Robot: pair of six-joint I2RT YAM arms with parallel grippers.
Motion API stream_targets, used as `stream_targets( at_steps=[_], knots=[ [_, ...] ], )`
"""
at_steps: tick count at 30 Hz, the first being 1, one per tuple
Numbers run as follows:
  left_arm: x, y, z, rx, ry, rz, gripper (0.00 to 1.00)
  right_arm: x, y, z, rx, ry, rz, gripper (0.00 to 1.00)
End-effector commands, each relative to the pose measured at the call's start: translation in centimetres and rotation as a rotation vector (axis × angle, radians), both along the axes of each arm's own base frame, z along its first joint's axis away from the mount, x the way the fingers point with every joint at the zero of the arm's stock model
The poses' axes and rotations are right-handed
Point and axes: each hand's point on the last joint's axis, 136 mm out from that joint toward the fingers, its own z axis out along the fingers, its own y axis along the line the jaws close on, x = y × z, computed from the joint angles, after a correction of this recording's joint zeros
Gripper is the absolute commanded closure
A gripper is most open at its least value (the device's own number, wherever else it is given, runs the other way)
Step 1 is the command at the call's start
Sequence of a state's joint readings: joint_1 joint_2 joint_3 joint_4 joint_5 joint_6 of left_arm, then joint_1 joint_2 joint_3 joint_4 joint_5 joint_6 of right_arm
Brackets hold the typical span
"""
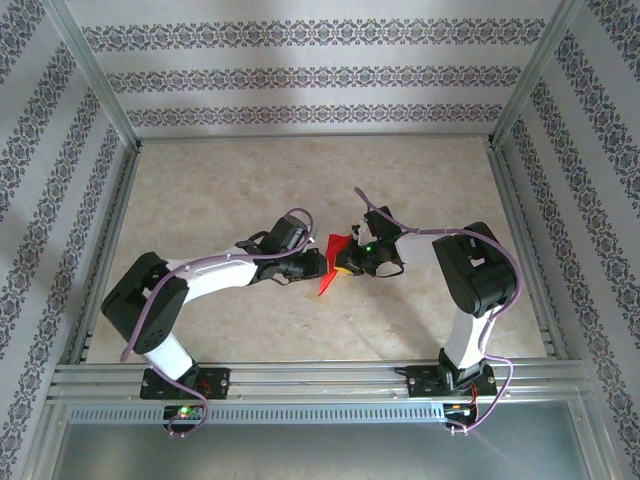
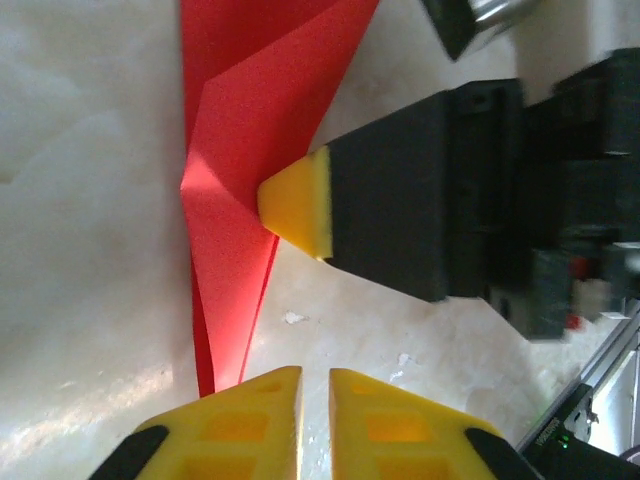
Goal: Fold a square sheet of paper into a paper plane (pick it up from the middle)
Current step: Fold the wing for the fifth time at the center of the table.
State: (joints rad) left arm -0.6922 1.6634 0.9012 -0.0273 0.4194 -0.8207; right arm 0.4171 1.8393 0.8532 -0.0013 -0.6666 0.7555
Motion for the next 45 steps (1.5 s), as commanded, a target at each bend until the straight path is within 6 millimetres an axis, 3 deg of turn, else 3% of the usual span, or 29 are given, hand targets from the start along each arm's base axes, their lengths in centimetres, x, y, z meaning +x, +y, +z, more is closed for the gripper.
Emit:
stream_targets(
  at_steps=[1,17,37,42,45],
  knots=[
    [-0.2,-1.6,-0.7,-0.046,0.039,-0.011,0.89,-1.9,-1.9,-4.1,-0.147,0.099,-0.029,0.88],
    [-1.6,-2.1,-4.8,-0.074,0.145,0.003,0.92,-1.8,-1.9,-4.0,-0.143,0.099,-0.028,0.88],
    [-3.1,-1.3,-6.1,0.006,0.166,-0.015,0.94,-2.1,-2.6,-4.4,-0.19,0.104,-0.044,0.88],
    [-3.0,-1.3,-6.3,0.027,0.162,-0.019,0.95,-1.5,-1.7,-2.9,-0.142,0.051,-0.028,0.88],
    [-3.0,-1.2,-6.3,0.039,0.159,-0.02,0.95,-0.9,-0.7,-0.7,-0.07,-0.009,-0.006,0.88]
  ],
)
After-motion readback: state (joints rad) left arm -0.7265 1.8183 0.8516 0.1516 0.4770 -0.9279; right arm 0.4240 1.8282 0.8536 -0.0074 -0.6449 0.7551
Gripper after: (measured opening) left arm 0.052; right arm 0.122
